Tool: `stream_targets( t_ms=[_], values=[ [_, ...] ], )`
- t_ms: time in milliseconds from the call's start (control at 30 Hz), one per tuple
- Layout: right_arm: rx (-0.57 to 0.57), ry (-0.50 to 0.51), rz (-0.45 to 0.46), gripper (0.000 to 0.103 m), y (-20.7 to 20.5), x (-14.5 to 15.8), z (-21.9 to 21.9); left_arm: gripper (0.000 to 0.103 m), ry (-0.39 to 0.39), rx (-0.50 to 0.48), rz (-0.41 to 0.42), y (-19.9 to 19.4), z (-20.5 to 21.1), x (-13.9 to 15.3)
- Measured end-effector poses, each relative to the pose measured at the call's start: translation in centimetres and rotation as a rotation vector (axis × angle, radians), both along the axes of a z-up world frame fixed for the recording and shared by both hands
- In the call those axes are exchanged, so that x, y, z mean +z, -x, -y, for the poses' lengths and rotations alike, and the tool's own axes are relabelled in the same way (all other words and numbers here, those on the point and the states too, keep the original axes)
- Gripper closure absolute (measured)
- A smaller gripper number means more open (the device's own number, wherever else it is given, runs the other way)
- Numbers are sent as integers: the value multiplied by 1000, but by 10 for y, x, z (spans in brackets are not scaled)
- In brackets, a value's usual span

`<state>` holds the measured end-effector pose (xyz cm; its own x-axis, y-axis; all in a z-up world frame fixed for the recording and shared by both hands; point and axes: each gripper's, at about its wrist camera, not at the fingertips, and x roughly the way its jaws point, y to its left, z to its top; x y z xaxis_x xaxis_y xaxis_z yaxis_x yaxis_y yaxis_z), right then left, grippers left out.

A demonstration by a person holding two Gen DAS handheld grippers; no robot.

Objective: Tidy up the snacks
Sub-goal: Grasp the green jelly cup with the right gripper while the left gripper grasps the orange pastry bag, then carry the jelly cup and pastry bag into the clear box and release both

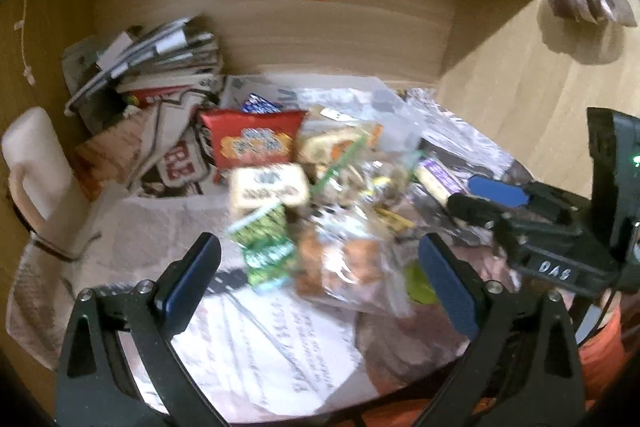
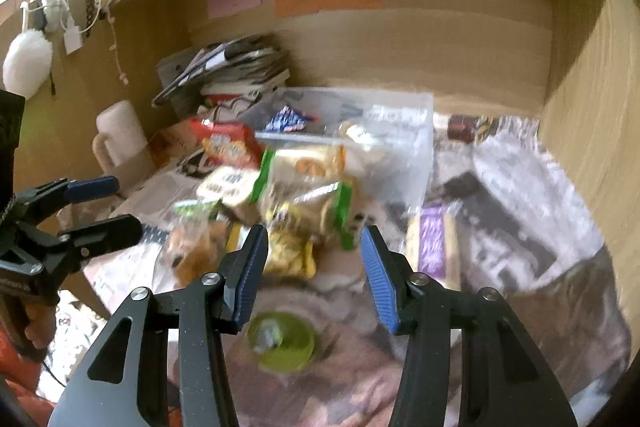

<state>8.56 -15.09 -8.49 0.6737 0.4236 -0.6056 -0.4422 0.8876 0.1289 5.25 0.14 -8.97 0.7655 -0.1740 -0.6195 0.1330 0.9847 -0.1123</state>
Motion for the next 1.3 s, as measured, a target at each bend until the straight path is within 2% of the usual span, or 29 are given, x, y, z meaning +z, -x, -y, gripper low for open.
stream_targets(
  t_ms=[367,500,633,800,1000,1100,1133,1300],
  values=[
    [12,17,-40,58,27,-27,-4,2,28,38,-83,5,9,-42],
    [14,10,-67,58,26,-40,-6,2,-3,53,-87,2,15,-52],
    [22,-6,-74,58,25,-41,-7,2,-47,78,-76,-5,17,-62],
    [52,16,-86,58,26,-45,-15,4,-46,106,-49,-13,12,-68],
    [54,26,-105,57,20,-54,-17,19,-33,100,-15,-19,8,-64],
    [55,31,-91,59,20,-52,-18,35,-27,83,-12,-25,9,-63],
    [54,32,-90,59,20,-52,-18,44,-22,74,-15,-26,9,-63],
    [44,15,-89,59,17,-50,-15,49,-16,75,-10,-29,9,-62]
  ],
)
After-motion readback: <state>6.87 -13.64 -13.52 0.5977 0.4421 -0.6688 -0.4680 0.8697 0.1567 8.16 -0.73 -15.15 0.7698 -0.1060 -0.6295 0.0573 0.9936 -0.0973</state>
